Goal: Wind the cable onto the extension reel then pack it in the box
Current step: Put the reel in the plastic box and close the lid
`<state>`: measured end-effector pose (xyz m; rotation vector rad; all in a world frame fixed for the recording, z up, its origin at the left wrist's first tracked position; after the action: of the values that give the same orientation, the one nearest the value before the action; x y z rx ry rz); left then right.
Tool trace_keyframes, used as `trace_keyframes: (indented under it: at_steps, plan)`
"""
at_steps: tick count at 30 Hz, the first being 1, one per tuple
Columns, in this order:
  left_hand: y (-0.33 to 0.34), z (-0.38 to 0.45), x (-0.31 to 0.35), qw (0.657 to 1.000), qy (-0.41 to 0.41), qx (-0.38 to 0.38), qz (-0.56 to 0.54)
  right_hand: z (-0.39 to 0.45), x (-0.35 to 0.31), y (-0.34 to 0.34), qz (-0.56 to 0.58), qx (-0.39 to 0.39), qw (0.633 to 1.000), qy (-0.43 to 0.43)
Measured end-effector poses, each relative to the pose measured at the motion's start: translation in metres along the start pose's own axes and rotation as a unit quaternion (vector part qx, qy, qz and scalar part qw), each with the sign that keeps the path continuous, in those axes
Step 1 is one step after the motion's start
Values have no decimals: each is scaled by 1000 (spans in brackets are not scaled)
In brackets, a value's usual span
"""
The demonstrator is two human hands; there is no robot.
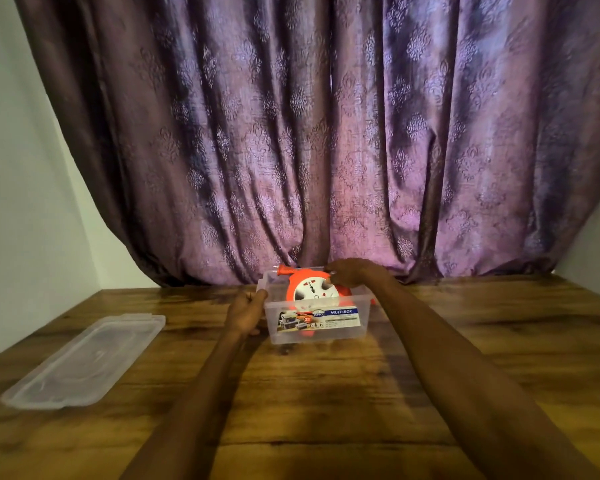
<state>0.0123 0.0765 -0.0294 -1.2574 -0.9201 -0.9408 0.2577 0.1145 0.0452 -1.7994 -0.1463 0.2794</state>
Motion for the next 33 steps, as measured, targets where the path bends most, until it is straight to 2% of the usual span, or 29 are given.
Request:
trace_keyframes:
  at_steps: [4, 10, 17, 22, 23, 24, 25, 27, 28, 30, 33]
  plan:
    - [-1, 0, 0, 1000, -1, 6, 7, -1, -7, -11, -50, 2, 998, -34]
    - [-1, 0, 0, 1000, 0, 13, 7, -3, -11, -18, -107, 6, 994, -22]
    - [0, 1, -3, 1000, -7, 9, -3, -2, 2, -7, 20, 113, 993, 3]
    - [-16, -18, -11, 997, 24, 29, -64, -11, 9, -13, 142, 196, 970, -24]
    - [-28, -24, -16, 997, 49, 54, -20, -13, 8, -14, 160, 227, 960, -32]
    - [-43, -29, -20, 991, 73, 83, 77, -16, 4, -13, 175, 259, 949, -42]
    - [-59, -34, -27, 972, 74, 113, 190, -18, -3, -11, 187, 284, 939, -58]
    - [-92, -42, -38, 914, 23, 174, 366, -21, -25, -3, 201, 309, 925, -98]
    - [-106, -47, -43, 890, -19, 190, 415, -20, -40, 2, 200, 312, 921, -119]
    - [-128, -58, -54, 863, -89, 187, 461, -21, -70, 13, 182, 320, 915, -166]
    - [-149, -73, -73, 845, -104, 168, 497, -21, -110, 29, 106, 341, 905, -233]
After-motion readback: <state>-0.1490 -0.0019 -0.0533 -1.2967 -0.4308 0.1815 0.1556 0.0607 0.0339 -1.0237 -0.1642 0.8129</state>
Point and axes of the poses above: each hand's wrist, its own z-axis towards the middle knuckle, its own y-axis out of the palm, x = y × z, the point moved 4 cm from there along z, towards the middle knuckle, and after that the axes turned 10 degrees about -x, right-handed, at the moved point
